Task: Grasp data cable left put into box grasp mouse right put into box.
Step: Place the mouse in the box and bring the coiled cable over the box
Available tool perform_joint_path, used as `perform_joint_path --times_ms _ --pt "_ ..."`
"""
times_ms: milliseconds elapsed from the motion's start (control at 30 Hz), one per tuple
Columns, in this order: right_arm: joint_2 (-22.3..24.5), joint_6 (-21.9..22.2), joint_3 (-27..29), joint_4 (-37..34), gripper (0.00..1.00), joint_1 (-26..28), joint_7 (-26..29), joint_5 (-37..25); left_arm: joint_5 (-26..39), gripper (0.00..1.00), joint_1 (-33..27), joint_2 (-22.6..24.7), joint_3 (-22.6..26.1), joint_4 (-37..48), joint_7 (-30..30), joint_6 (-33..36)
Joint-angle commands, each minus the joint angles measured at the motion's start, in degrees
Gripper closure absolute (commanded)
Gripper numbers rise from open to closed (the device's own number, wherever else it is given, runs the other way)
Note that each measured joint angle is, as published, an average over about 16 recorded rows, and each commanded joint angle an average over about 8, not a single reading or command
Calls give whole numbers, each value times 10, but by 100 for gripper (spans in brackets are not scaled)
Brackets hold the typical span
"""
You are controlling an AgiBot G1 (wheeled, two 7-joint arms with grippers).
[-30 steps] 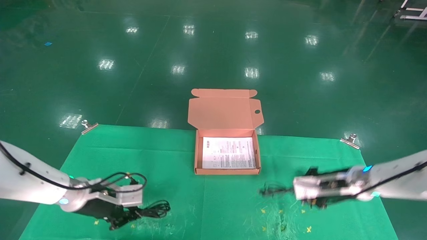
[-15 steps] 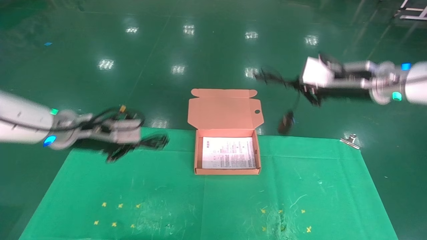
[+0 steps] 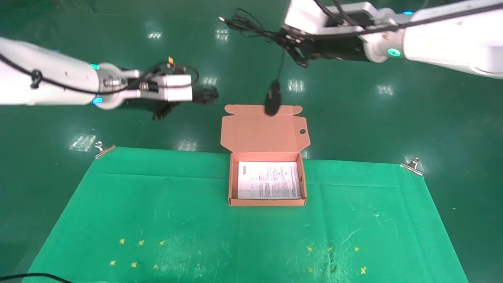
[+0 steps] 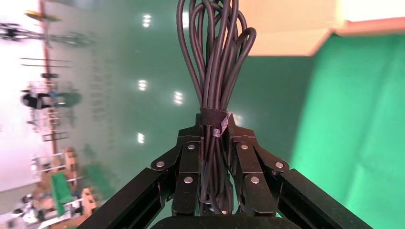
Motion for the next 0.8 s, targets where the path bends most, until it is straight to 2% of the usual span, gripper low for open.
perform_joint_path --times_ms 33,367,600,800 --pt "-17 7 2 -14 100 9 -6 5 5 100 -13 12 -2 21 7 -20" --pt "-35 8 9 -35 100 18 -29 20 7 100 -30 24 -8 49 18 -49" --pt "-41 14 6 -44 100 1 -45 20 7 100 -18 7 -5 35 10 -27" --pt "-50 10 0 -63 100 -17 -61 20 20 100 -5 -16 -1 1 -22 3"
